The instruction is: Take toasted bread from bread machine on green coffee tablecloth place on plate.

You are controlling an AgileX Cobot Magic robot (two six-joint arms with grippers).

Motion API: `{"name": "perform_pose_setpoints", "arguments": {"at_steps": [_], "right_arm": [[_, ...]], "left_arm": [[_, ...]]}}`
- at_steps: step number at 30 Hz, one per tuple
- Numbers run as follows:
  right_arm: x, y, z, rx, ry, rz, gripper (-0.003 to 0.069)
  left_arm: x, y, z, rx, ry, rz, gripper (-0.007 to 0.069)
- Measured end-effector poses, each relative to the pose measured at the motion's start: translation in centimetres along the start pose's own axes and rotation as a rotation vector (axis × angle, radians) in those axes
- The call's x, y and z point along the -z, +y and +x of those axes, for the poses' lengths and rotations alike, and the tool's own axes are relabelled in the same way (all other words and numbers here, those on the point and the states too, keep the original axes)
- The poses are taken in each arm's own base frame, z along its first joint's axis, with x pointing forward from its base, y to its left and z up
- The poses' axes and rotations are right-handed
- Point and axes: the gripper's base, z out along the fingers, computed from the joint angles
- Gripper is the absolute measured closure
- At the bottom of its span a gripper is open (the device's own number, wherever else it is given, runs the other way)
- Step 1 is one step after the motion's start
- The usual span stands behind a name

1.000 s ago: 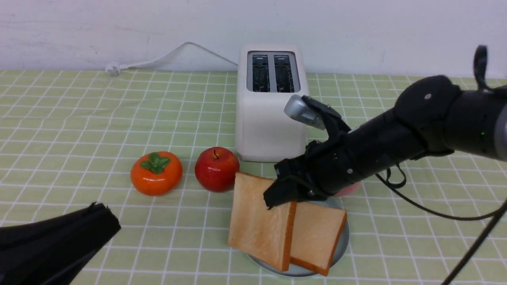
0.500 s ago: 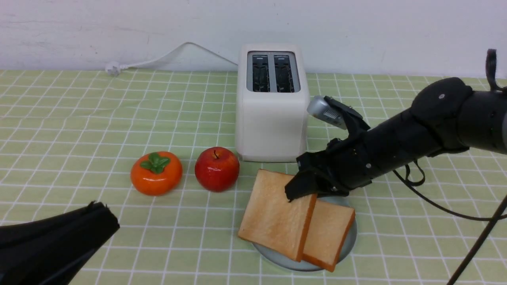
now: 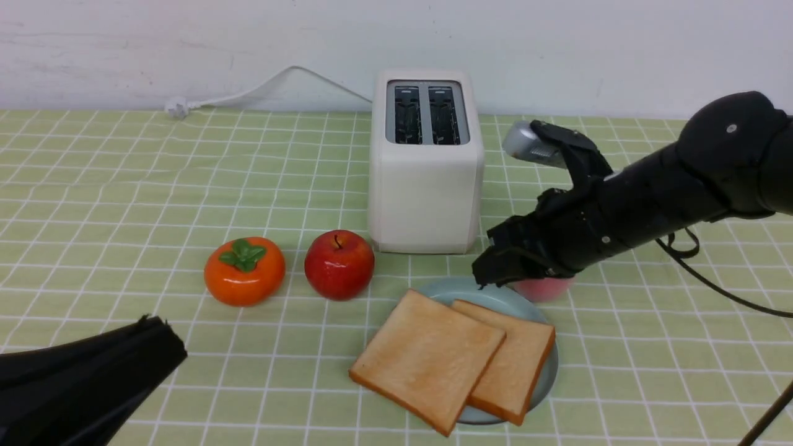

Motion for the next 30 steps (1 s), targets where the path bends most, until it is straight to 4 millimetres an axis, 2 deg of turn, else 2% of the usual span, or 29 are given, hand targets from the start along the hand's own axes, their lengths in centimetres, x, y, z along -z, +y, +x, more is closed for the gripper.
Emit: {"name": "perform_pose_setpoints", "arguments": {"at_steps": [5,11,16,18,19,21,24,25,28,29,30], "right_arm": [[1.2,0.5,0.0,0.029,-0.009,0.018,0.0438],[7.1,3.4,0.7,0.086,-0.025,0.053,0.0438],[13.0,5.3,2.9,0.103,-0.003,0.18,0.0438],[15.5,5.8,4.2,0.092,-0.002,0.248,0.0461],[15.5,5.7,4.3,0.087,0.004,0.254,0.0461],[17.8,6.2,6.1,0.07,-0.011,0.302,0.053],[19.9,6.6,9.2,0.051,-0.055,0.328,0.0641],[20.3,6.7,9.6,0.052,-0.065,0.327,0.0652],[21.1,6.4,13.7,0.012,-0.093,0.325,0.0676],[21.1,6.4,14.0,0.01,-0.094,0.325,0.0676],[21.5,6.3,16.0,-0.001,-0.128,0.32,0.0676]], "left_arm": [[0.0,0.0,0.0,0.0,0.0,-0.002,0.062],[0.0,0.9,0.0,0.005,-0.002,-0.104,0.062],[0.1,1.2,0.0,0.009,-0.001,-0.132,0.0637],[0.1,1.1,0.0,0.009,-0.001,-0.123,0.0637],[0.1,1.1,0.0,0.009,-0.001,-0.12,0.0637],[0.1,1.0,0.0,0.009,-0.001,-0.112,0.0637],[0.0,0.8,0.0,0.009,-0.001,-0.09,0.0637],[0.0,0.8,0.0,0.009,-0.001,-0.09,0.0637],[0.0,0.7,0.0,0.009,0.0,-0.077,0.0637],[0.0,0.7,0.0,0.009,0.0,-0.078,0.0637],[0.0,0.7,0.0,0.009,0.0,-0.082,0.0637]]}}
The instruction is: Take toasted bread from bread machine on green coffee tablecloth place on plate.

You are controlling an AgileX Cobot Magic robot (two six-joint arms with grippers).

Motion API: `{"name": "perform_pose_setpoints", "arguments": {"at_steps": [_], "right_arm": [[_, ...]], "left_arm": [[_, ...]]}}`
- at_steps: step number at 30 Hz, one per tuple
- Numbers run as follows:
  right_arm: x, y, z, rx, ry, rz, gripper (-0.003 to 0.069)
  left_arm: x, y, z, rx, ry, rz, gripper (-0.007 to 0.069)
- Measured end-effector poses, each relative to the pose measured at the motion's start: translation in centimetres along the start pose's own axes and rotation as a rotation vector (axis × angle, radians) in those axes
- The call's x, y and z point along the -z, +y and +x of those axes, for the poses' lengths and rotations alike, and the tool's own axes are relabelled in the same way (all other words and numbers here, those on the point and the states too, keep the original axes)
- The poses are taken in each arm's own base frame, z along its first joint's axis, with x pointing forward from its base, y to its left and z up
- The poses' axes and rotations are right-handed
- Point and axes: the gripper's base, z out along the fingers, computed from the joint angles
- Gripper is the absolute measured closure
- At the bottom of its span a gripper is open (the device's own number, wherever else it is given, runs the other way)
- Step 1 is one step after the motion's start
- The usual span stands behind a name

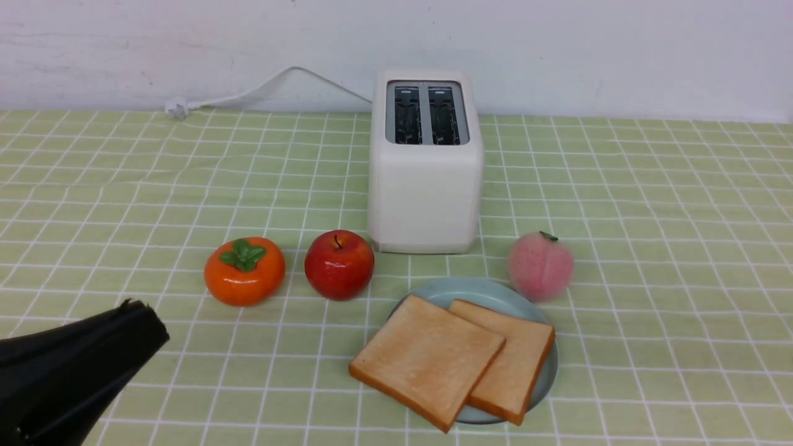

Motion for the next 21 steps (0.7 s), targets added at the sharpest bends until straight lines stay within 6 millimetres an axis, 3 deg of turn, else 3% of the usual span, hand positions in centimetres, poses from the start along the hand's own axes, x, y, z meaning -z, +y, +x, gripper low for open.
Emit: {"name": "perform_pose_setpoints", "arguments": {"at_steps": [3,6,11,21], "right_arm": [[0.3,-0.4,2.1,-0.014,-0.054,-0.008,0.0676],[0.2,-1.1,4.6,-0.018,-0.22,-0.031,0.0673],[-0.4,-1.7,6.4,-0.018,-0.372,-0.047,0.0666],[-1.7,-2.4,8.0,-0.016,-0.323,-0.026,0.0655]], "left_arm": [[0.0,0.1,0.0,0.0,0.0,-0.006,0.0637],[0.0,0.1,0.0,0.0,0.0,-0.009,0.0637],[0.0,0.1,0.0,0.0,0.0,-0.01,0.0637],[0.0,0.1,0.0,0.0,-0.002,-0.012,0.0637]]}}
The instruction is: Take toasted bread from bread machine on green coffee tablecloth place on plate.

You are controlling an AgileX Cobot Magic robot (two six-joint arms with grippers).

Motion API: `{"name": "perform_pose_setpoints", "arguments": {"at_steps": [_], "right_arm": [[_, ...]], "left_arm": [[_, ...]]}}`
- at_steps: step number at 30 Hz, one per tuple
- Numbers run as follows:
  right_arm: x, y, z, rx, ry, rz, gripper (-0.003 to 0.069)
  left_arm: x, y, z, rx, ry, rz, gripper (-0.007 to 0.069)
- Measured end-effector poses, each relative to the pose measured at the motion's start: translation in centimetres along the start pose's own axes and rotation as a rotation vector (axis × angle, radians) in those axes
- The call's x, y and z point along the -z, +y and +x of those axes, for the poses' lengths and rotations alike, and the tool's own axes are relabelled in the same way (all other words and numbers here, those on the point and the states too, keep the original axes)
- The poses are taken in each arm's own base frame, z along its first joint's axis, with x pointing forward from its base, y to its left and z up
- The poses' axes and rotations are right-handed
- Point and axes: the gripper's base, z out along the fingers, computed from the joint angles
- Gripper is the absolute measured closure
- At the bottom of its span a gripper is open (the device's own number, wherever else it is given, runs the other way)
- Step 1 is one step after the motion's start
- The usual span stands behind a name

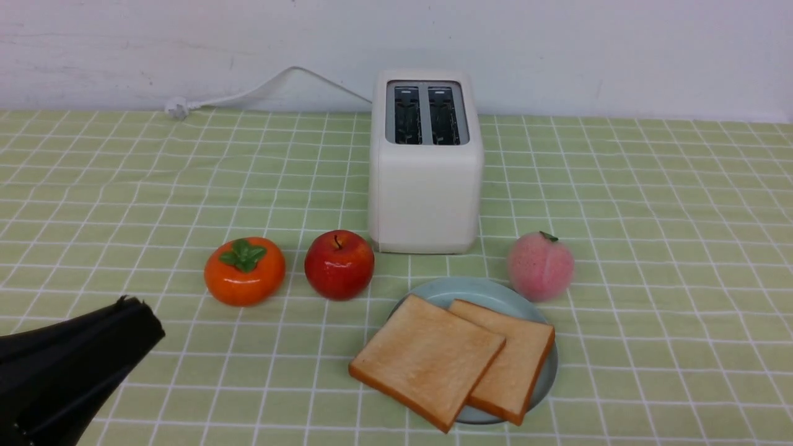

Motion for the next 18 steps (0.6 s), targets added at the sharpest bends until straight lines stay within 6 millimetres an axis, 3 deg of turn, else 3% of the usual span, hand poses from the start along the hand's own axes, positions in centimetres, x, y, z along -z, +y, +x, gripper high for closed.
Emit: {"name": "perform_pose_setpoints", "arguments": {"at_steps": [6,12,15,17,18], "right_arm": [[0.2,-0.3,0.2,0.001,-0.008,0.034,0.0657],[0.0,-1.8,1.5,0.053,-0.209,0.168,0.0678],[-1.6,-3.2,4.1,0.04,-0.348,0.237,0.0678],[-3.2,-4.3,6.8,0.006,-0.359,0.269,0.0678],[-3.3,-4.4,7.0,0.006,-0.358,0.272,0.0678]], "left_arm": [[0.0,0.0,0.0,0.0,0.0,0.0,0.0637],[0.0,0.0,0.0,0.0,0.0,0.0,0.0637],[0.0,0.0,0.0,0.0,0.0,0.0,0.0637],[0.0,0.0,0.0,0.0,0.0,0.0,0.0637],[0.0,0.0,0.0,0.0,0.0,0.0,0.0637]]}}
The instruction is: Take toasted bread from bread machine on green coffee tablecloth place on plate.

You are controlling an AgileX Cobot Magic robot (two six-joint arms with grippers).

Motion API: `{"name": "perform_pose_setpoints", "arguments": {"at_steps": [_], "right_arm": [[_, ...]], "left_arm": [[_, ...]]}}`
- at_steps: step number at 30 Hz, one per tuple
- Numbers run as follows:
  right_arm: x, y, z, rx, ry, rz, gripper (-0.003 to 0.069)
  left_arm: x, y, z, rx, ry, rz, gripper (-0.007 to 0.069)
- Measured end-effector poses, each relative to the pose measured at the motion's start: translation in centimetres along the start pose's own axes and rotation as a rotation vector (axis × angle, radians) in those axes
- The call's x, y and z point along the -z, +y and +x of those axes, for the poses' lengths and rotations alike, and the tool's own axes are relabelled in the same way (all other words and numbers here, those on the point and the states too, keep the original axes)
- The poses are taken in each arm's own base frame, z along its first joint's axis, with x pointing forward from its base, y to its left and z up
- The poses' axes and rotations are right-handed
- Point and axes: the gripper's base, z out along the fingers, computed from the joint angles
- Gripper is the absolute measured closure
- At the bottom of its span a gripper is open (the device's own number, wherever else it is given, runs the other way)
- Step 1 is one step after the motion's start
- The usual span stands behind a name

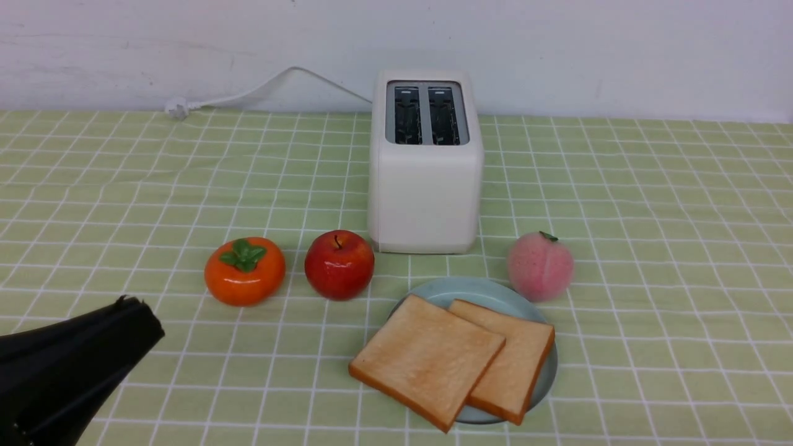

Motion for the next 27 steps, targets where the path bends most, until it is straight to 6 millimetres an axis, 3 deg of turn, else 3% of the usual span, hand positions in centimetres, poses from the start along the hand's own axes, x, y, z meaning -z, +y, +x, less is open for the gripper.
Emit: {"name": "perform_pose_setpoints", "arguments": {"at_steps": [1,3,27], "right_arm": [[-0.61,-0.41,1.88,-0.01,0.02,0.012,0.0678],[-0.85,-0.58,2.8,-0.006,0.055,0.018,0.0678],[-0.84,-0.58,2.79,-0.01,0.051,0.018,0.0665]], "left_arm": [[0.0,0.01,0.0,0.0,0.0,-0.001,0.0637],[0.0,-0.01,0.0,0.0,0.0,0.001,0.0637],[0.0,0.0,0.03,0.0,0.001,0.0,0.0627]]}}
